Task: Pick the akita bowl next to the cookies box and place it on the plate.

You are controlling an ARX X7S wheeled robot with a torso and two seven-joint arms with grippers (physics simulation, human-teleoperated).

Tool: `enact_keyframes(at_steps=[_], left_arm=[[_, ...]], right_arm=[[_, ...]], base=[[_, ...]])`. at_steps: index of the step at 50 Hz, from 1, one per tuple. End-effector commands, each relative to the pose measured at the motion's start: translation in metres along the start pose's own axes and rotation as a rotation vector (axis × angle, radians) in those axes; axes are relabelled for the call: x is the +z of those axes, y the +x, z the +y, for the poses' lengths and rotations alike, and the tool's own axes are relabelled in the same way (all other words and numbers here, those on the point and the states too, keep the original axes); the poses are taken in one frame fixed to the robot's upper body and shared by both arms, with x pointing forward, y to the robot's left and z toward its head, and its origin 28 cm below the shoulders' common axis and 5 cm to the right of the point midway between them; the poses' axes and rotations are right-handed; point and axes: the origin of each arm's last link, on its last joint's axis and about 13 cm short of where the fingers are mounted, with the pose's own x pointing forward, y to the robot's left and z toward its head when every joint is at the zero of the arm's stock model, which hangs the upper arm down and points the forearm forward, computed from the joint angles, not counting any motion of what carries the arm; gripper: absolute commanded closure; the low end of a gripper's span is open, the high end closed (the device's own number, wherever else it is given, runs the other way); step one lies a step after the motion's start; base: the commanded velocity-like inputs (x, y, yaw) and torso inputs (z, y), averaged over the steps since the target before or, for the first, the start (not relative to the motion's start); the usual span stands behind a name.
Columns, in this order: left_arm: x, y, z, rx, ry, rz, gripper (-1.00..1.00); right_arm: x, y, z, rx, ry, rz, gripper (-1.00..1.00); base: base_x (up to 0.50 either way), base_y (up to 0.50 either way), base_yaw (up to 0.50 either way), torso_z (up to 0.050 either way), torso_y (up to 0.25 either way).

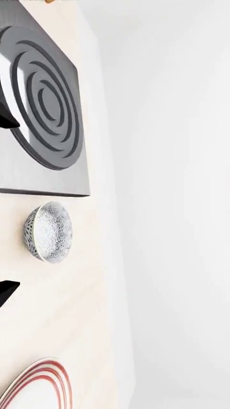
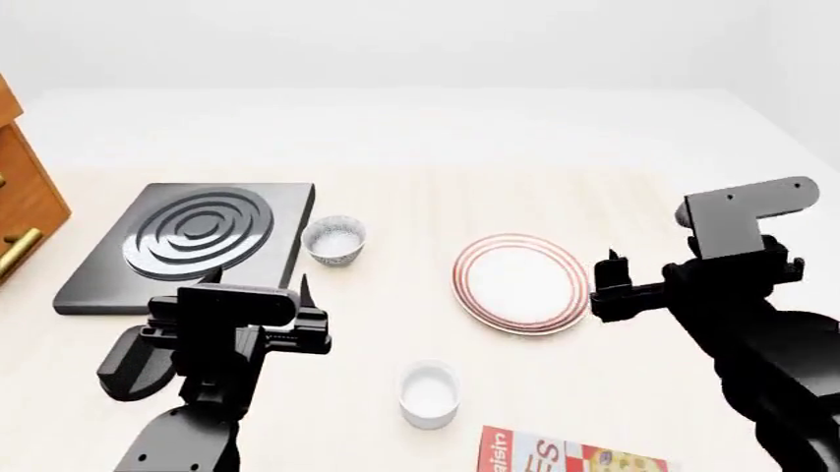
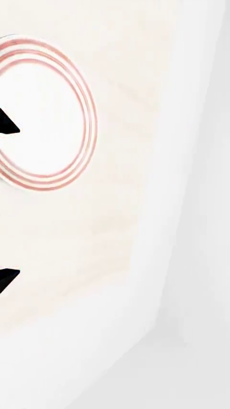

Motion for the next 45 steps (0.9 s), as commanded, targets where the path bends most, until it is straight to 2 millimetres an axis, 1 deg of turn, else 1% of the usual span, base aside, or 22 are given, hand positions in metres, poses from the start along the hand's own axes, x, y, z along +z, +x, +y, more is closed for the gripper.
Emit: enact_keyframes(at_steps=[1,2,4,7,8,11,13,16,22,23,27,28,33,34,45], left_arm=[[0.003,0.000,0.001,0.002,0.004,-0.009,-1.00],[0.003,0.000,0.001,0.003,0.004,-0.009,-1.00],[0.003,0.000,0.001,0.002,0.004,-0.007,-1.00],[0.004,0.000,0.001,0.003,0.008,-0.006,-1.00],[0.006,0.000,0.001,0.003,0.010,-0.009,-1.00],[0.006,0.000,0.002,0.006,0.010,-0.011,-1.00],[0.005,0.001,0.002,0.007,0.010,-0.009,-1.00],[0.004,0.001,0.001,0.006,0.010,-0.007,-1.00],[0.005,0.000,0.003,0.012,0.013,-0.006,-1.00],[0.005,0.000,0.002,0.012,0.014,-0.005,-1.00],[0.005,0.001,0.001,0.009,0.015,-0.007,-1.00],[0.006,0.002,0.001,0.005,0.016,-0.007,-1.00],[0.005,0.003,0.002,0.013,0.019,-0.007,-1.00],[0.007,0.004,0.000,0.002,0.016,-0.016,-1.00],[0.006,0.004,0.001,0.003,0.017,-0.014,-1.00]], right_arm=[[0.026,-0.023,-0.043,0.062,-0.088,0.119,-1.00],[0.027,-0.023,-0.046,0.051,-0.077,0.119,-1.00],[0.028,-0.024,-0.052,0.044,-0.071,0.193,-1.00],[0.031,-0.028,-0.063,0.017,-0.100,0.221,-1.00],[0.034,-0.030,-0.070,0.008,-0.092,0.234,-1.00],[0.037,-0.033,-0.080,-0.021,-0.085,0.239,-1.00],[0.035,-0.034,-0.089,-0.050,-0.084,0.242,-1.00],[0.033,-0.035,-0.095,-0.070,-0.067,0.252,-1.00],[0.021,-0.043,-0.101,-0.085,-0.087,0.275,-1.00],[0.017,-0.043,-0.103,-0.113,-0.087,0.294,-1.00],[0.009,-0.044,-0.106,-0.131,-0.111,0.315,-1.00],[0.005,-0.044,-0.111,-0.168,-0.108,0.338,-1.00],[-0.001,-0.043,-0.115,-0.182,-0.095,0.349,-1.00],[-0.019,-0.031,-0.119,-0.214,-0.122,0.398,-1.00],[-0.021,-0.034,-0.122,-0.234,-0.121,0.407,-1.00]], base=[[0.00,0.00,0.00,0.000,0.000],[0.00,0.00,0.00,0.000,0.000],[0.00,0.00,0.00,0.000,0.000],[0.00,0.00,0.00,0.000,0.000],[0.00,0.00,0.00,0.000,0.000],[0.00,0.00,0.00,0.000,0.000],[0.00,0.00,0.00,0.000,0.000],[0.00,0.00,0.00,0.000,0.000],[0.00,0.00,0.00,0.000,0.000],[0.00,0.00,0.00,0.000,0.000],[0.00,0.00,0.00,0.000,0.000],[0.00,0.00,0.00,0.000,0.000],[0.00,0.00,0.00,0.000,0.000],[0.00,0.00,0.00,0.000,0.000],[0.00,0.00,0.00,0.000,0.000]])
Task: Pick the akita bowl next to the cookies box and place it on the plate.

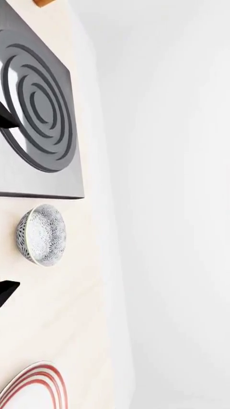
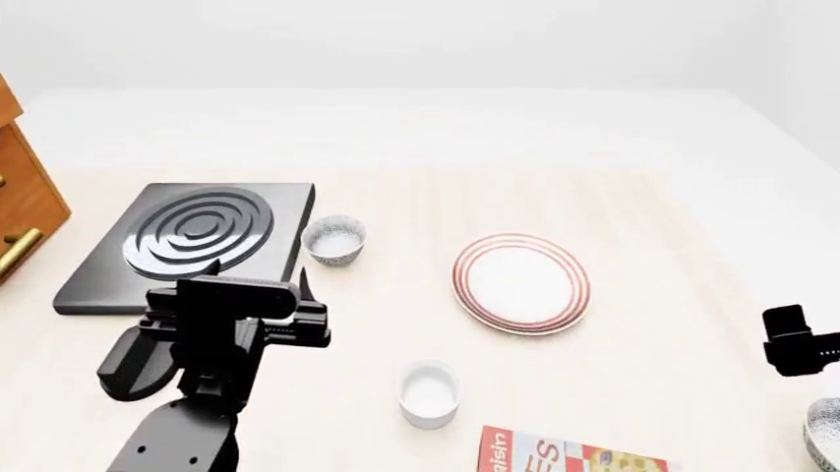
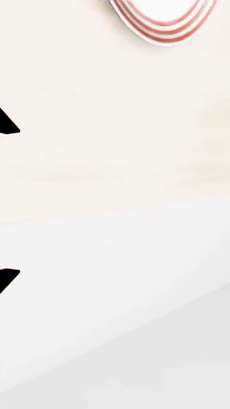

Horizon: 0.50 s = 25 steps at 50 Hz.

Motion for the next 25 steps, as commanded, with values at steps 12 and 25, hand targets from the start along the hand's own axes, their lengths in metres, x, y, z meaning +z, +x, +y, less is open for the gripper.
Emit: enact_keyframes(at_steps=[12,25], left_arm=[[-0.002,0.001,0.000,-0.001,0.000,0.003,-1.00],[-0.004,0.000,-0.001,0.000,0.000,0.006,-1.00]], right_arm=[[-0.013,0.007,-0.004,-0.035,-0.022,0.064,-1.00],[-0.027,0.002,-0.003,0.078,-0.093,0.071,-1.00]], base=[[0.00,0.00,0.00,0.000,0.000],[0.00,0.00,0.00,0.000,0.000]])
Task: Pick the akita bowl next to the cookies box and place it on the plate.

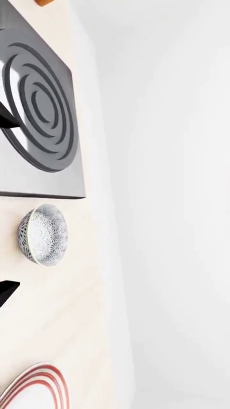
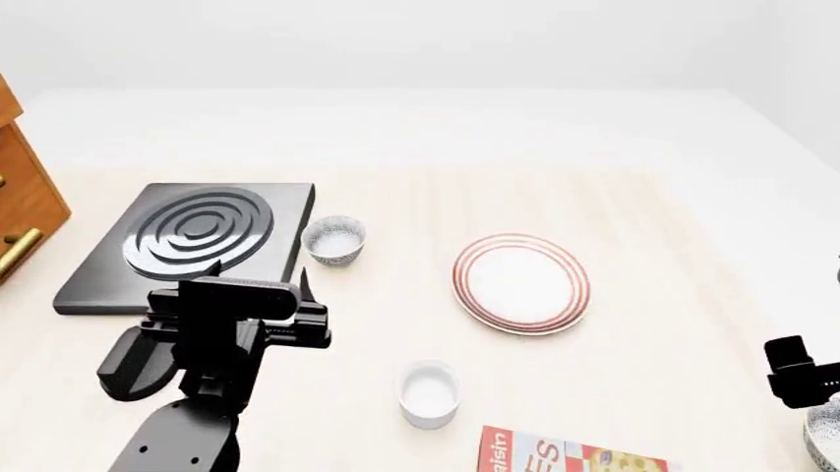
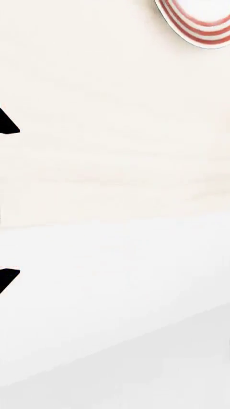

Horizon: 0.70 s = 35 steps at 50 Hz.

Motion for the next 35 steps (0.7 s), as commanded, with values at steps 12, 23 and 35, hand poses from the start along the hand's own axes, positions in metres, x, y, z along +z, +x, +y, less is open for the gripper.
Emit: enact_keyframes(at_steps=[12,23,35], left_arm=[[0.000,0.000,0.000,0.001,0.000,0.003,-1.00],[-0.002,0.000,0.000,-0.001,-0.006,0.004,-1.00],[-0.003,-0.001,0.000,0.002,-0.006,0.007,-1.00]], right_arm=[[-0.016,-0.004,-0.012,0.037,-0.046,0.005,-1.00],[-0.017,-0.007,-0.020,0.014,-0.020,0.032,-1.00],[-0.025,-0.001,-0.016,0.048,-0.016,0.061,-1.00]], base=[[0.00,0.00,0.00,0.000,0.000],[0.00,0.00,0.00,0.000,0.000],[0.00,0.00,0.00,0.000,0.000]])
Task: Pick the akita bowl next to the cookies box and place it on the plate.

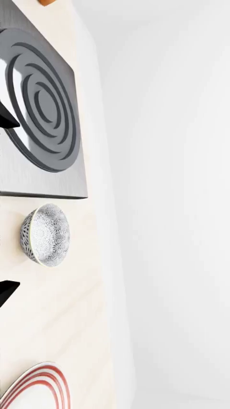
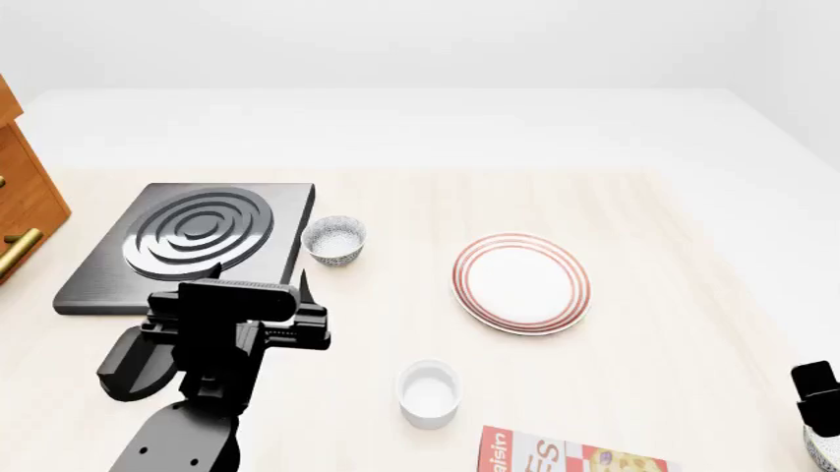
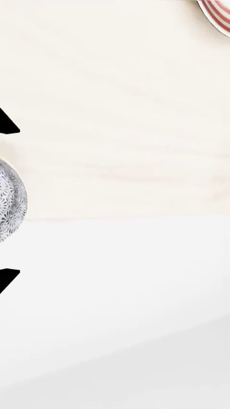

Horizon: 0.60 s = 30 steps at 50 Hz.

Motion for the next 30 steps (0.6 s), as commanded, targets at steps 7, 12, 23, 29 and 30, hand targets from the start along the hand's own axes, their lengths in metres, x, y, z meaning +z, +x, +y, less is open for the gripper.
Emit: enact_keyframes(at_steps=[7,12,23,29,30], left_arm=[[0.000,0.000,0.000,-0.001,-0.002,-0.002,-1.00],[0.000,0.000,0.000,0.000,-0.001,-0.002,-1.00],[0.001,-0.001,0.001,0.003,-0.002,-0.005,-1.00],[0.001,0.000,0.001,0.000,-0.002,-0.006,-1.00],[0.001,0.000,0.001,0.000,-0.001,-0.006,-1.00]], right_arm=[[-0.013,0.008,0.002,0.049,0.031,0.047,-1.00],[-0.018,0.012,0.005,0.064,0.027,0.063,-1.00],[-0.026,0.018,0.000,0.064,0.061,0.113,-1.00],[-0.030,0.021,0.003,0.079,0.060,0.123,-1.00],[-0.030,0.022,0.003,0.086,0.063,0.121,-1.00]], base=[[0.00,0.00,0.00,0.000,0.000],[0.00,0.00,0.00,0.000,0.000],[0.00,0.00,0.00,0.000,0.000],[0.00,0.00,0.00,0.000,0.000],[0.00,0.00,0.00,0.000,0.000]])
